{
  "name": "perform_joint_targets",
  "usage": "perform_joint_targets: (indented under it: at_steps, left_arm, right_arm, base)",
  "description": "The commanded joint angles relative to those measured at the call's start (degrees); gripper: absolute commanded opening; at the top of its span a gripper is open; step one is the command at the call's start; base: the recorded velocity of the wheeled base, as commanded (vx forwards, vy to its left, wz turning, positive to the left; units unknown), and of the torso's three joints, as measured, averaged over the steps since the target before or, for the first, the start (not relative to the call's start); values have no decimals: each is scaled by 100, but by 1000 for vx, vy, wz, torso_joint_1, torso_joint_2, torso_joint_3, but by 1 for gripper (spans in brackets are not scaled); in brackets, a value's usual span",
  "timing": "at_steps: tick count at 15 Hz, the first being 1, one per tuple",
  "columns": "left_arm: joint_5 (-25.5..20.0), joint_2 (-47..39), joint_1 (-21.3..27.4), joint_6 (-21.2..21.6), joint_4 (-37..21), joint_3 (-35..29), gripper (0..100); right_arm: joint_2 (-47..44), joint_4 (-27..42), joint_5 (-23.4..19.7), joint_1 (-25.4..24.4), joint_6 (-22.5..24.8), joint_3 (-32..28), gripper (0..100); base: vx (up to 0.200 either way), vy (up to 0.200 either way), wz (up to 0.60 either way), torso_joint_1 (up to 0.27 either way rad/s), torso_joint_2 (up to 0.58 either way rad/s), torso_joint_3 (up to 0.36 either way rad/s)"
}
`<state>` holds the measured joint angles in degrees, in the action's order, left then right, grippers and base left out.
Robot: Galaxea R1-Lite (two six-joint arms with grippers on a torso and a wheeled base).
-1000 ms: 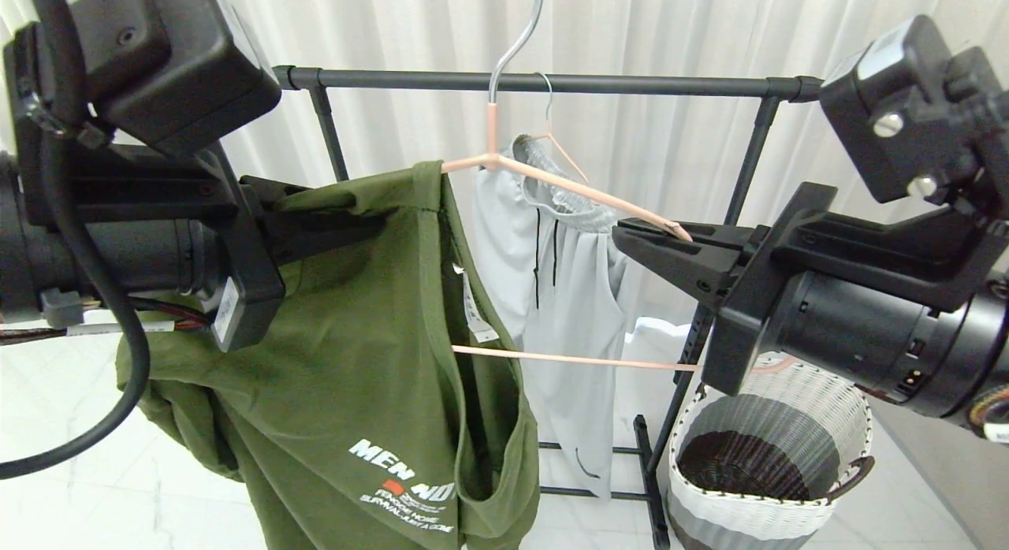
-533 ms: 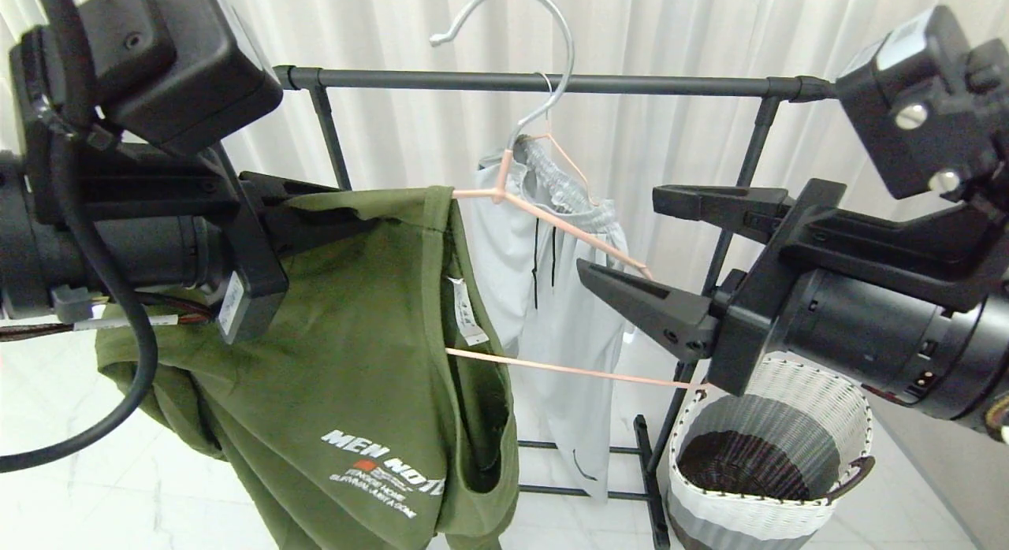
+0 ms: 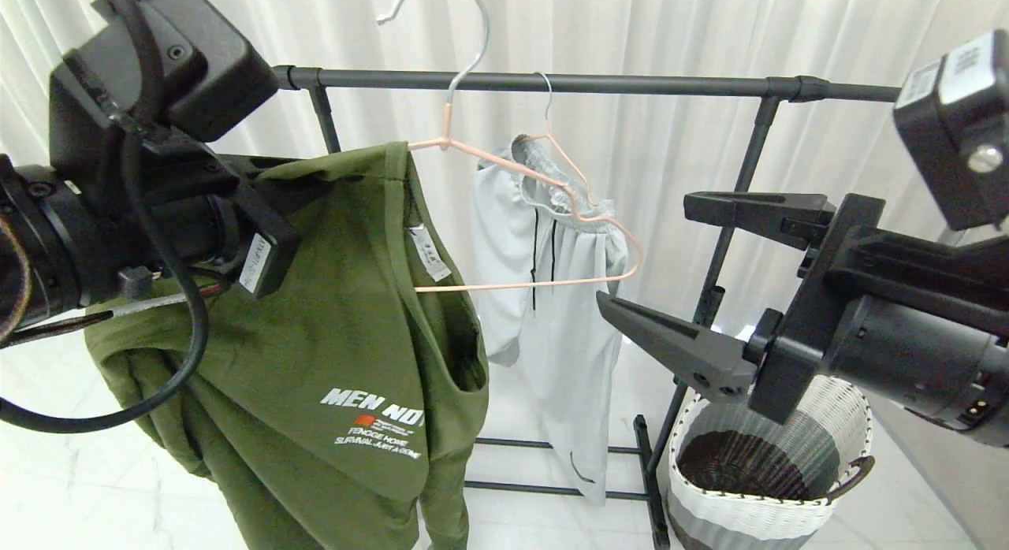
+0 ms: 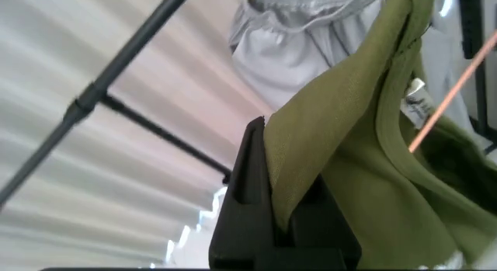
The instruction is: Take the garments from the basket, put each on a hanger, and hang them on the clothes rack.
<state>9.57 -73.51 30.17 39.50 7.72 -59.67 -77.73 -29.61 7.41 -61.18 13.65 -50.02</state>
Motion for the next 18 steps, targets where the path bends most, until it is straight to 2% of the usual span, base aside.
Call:
perform_joint_targets:
  at_steps: [1,4,6,8,11,12,16,18]
  left_arm:
    - [212,12,94,-294,11,-62,0]
    - [414,38,525,-1014,11,-159,0]
    - [484,38,595,-1181,19,-167,0]
    - [484,38,595,-1190,19,-176,0]
    - [484,47,780,-1190,19,-176,0]
    - [493,38,920,-1190,19,-185,0]
    - [555,3,947,-1181,19,-308,0]
    - [555,21,947,-1190,19,-317,0]
  right_arm:
    - [-85,105,-3,-87,-12,106,100]
    - [-507,632,6,-78,-319,54,100]
    - [-858,799,15,-60,-460,10,100]
    - [-1166,781,32,-60,-812,-245,100]
    - [-1377,781,59,-69,-829,-421,100]
    - [-1482,773,129,-78,-829,-483,100]
    - [-1816,773,410,-51,-900,-799,100]
    - [-1939,773,771,116,-1031,-834,100]
  base:
    - [0,0,0,0,0,0]
    - [0,0,0,0,0,0]
    - [0,0,0,0,0,0]
    - [0,0,0,0,0,0]
    - [0,0,0,0,0,0]
    - [0,0,0,0,0,0]
    - [0,0,0,0,0,0]
    - [0,0,0,0,0,0]
